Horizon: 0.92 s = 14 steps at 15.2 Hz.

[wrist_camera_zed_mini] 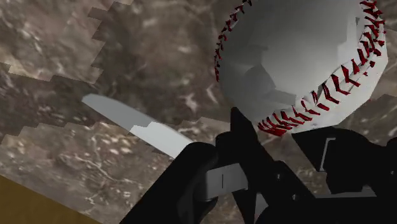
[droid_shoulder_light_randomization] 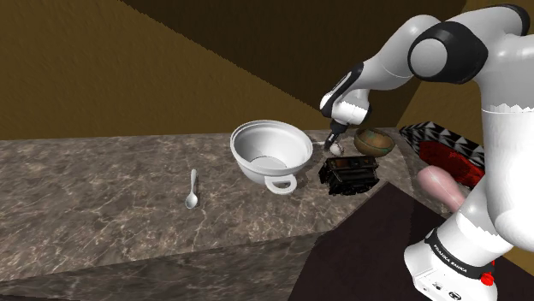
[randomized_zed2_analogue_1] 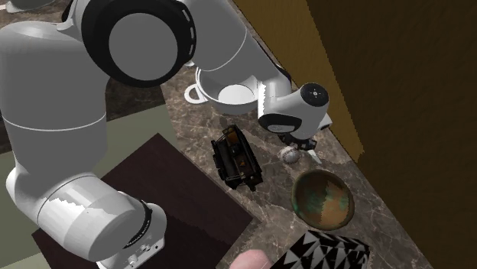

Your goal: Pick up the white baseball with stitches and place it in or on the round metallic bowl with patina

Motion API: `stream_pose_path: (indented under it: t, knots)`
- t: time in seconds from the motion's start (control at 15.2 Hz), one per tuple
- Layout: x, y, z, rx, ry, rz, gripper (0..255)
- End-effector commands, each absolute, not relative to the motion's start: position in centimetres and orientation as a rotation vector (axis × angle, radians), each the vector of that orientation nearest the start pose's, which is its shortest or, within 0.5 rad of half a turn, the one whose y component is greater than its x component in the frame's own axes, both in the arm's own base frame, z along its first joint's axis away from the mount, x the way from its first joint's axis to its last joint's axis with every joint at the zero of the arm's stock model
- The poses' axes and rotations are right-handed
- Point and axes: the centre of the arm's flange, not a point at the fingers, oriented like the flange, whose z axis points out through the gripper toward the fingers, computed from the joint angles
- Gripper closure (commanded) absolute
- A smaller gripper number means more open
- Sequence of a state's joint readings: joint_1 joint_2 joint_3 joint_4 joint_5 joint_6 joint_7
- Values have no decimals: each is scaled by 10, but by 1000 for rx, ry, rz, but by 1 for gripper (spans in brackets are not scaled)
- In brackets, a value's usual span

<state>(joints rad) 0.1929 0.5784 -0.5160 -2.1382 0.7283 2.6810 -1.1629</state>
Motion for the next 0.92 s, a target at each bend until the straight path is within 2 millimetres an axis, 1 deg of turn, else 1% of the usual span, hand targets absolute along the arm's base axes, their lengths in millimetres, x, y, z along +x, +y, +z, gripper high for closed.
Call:
stream_pose_path:
  t: [0.0,0.46,0.53,0.86]
  knots:
    - [530,-205,170,-3126,-434,-202,255]
    - [530,-205,170,-3126,-434,-202,255]
    - [530,-205,170,-3126,-434,-202,0]
    - [459,-228,199,-3052,-282,-357,0]
